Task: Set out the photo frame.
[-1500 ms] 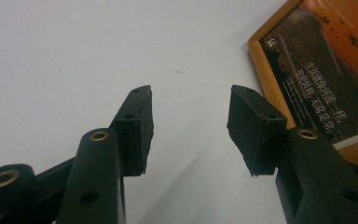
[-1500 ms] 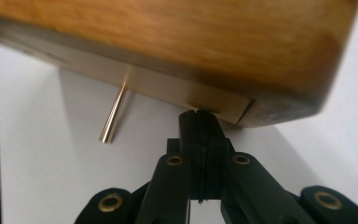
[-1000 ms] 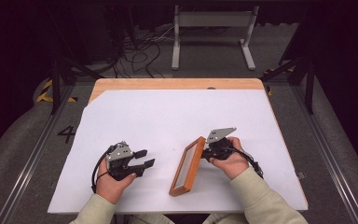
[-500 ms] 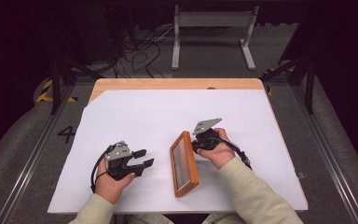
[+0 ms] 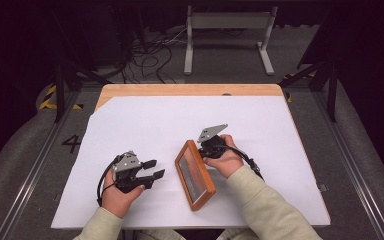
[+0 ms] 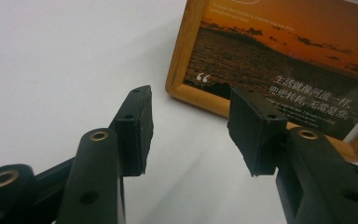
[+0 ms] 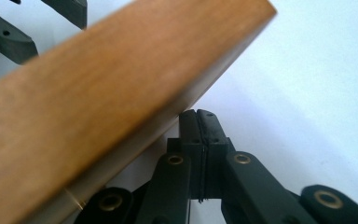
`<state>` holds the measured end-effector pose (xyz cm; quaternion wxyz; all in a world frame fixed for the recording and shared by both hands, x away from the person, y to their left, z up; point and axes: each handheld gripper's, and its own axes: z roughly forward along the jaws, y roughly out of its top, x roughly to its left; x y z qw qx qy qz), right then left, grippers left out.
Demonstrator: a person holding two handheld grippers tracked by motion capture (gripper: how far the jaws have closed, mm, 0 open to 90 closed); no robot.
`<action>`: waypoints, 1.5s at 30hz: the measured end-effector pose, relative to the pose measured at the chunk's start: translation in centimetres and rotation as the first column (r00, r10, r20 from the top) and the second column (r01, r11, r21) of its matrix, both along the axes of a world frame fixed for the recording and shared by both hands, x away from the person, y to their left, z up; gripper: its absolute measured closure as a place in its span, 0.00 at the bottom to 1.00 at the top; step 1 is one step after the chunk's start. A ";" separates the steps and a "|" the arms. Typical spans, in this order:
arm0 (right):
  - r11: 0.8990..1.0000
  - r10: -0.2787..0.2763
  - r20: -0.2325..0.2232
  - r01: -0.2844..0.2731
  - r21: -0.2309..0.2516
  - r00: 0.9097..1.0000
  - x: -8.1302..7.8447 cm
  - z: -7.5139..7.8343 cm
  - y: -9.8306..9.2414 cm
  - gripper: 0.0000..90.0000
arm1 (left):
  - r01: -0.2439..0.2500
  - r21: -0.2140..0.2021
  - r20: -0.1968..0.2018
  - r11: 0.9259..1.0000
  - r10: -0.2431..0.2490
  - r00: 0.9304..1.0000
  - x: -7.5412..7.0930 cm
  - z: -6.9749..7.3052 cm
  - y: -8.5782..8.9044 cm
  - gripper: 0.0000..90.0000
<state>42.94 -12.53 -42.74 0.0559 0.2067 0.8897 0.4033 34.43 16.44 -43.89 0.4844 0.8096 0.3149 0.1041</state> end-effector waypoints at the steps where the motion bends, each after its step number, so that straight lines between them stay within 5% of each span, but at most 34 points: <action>1: 1.000 -0.002 0.004 0.002 -0.002 1.000 0.0 0.1 -0.1 1.00 | -0.004 -0.004 0.002 1.000 0.004 1.000 0.0 0.0 0.1 0.56; 9: 0.991 -0.120 0.043 0.122 -0.061 0.992 -1.3 2.0 -2.2 0.85 | -0.023 -0.004 -0.002 1.000 0.023 1.000 0.1 0.1 0.3 0.52; 20: 0.976 -0.212 0.034 0.213 -0.039 0.977 -3.2 5.1 -4.7 0.69 | -0.018 0.005 -0.002 1.000 0.018 1.000 0.1 0.1 0.2 0.51; 29: 0.973 -0.226 0.024 0.227 -0.039 0.974 -4.7 7.5 -4.8 0.52 | -0.033 0.007 -0.005 0.999 0.033 0.999 0.0 -0.1 0.2 0.49; 45: 0.976 -0.217 -0.059 0.215 -0.024 0.975 -6.4 9.0 -2.2 0.47 | -0.039 0.003 0.011 0.999 0.039 0.999 -0.1 0.0 0.3 0.48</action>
